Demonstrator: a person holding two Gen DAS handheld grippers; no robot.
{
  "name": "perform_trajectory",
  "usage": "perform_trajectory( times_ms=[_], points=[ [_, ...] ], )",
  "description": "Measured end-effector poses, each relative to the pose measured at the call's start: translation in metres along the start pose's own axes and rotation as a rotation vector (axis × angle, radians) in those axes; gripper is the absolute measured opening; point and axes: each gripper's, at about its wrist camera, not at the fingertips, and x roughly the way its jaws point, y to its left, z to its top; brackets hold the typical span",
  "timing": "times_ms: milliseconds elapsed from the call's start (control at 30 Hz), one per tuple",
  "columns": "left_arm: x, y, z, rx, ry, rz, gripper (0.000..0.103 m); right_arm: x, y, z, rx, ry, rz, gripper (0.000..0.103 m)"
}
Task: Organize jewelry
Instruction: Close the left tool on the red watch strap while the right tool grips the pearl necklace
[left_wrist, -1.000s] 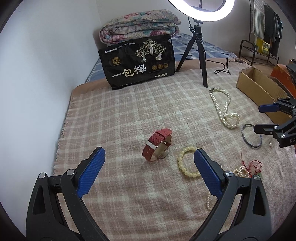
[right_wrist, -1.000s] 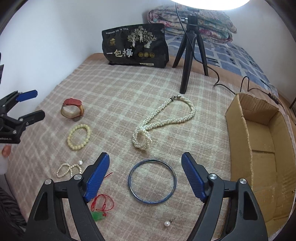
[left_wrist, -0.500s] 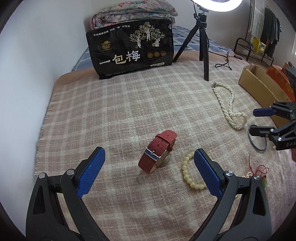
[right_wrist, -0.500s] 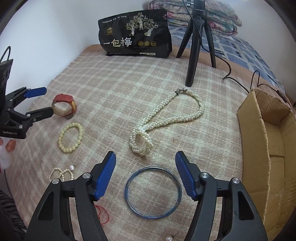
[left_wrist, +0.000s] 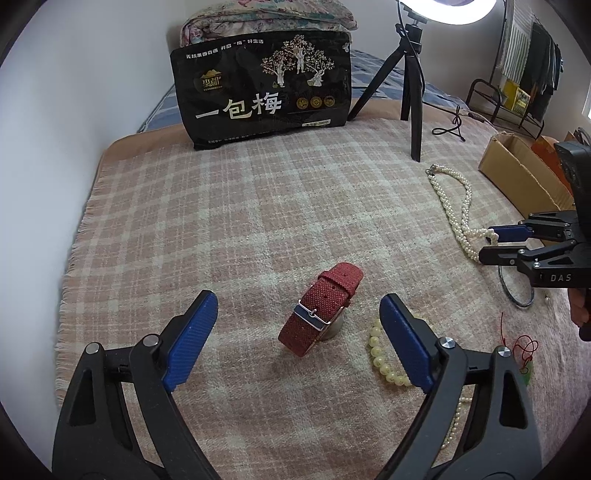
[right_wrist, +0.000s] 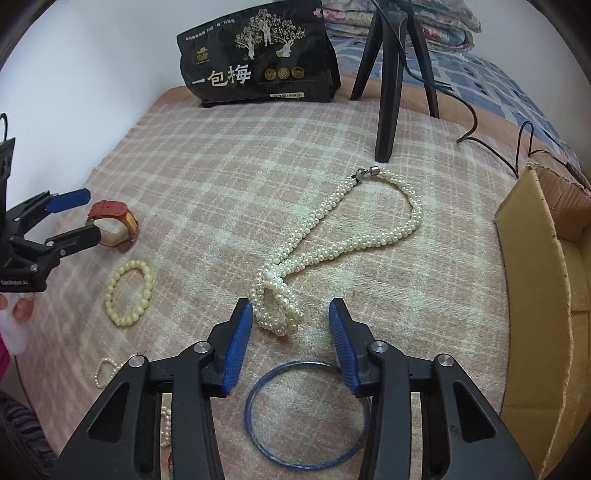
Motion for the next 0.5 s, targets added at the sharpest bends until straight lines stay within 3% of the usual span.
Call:
perform_trajectory(
  times_ms=[167,300,500],
  points=[
    [0.0020,0.0000,0.0006,-0.004,0.006,-0.011,0.078,0.0023,-0.0015,0.0043,0.019,-0.003,0.018,0.029],
    [0.0026,-0.0022,0.0014,-0.001,0.010,-0.018,0.066,0.0027,0.0015,0.0038,0.003,0.005,0.012,0.012],
    [0.0026,-0.0053,0.0020,0.007,0.020,-0.037,0.044,0.0015,0.0027,0.0041,-0.007,0.001,-0.006,0.008]
  ],
)
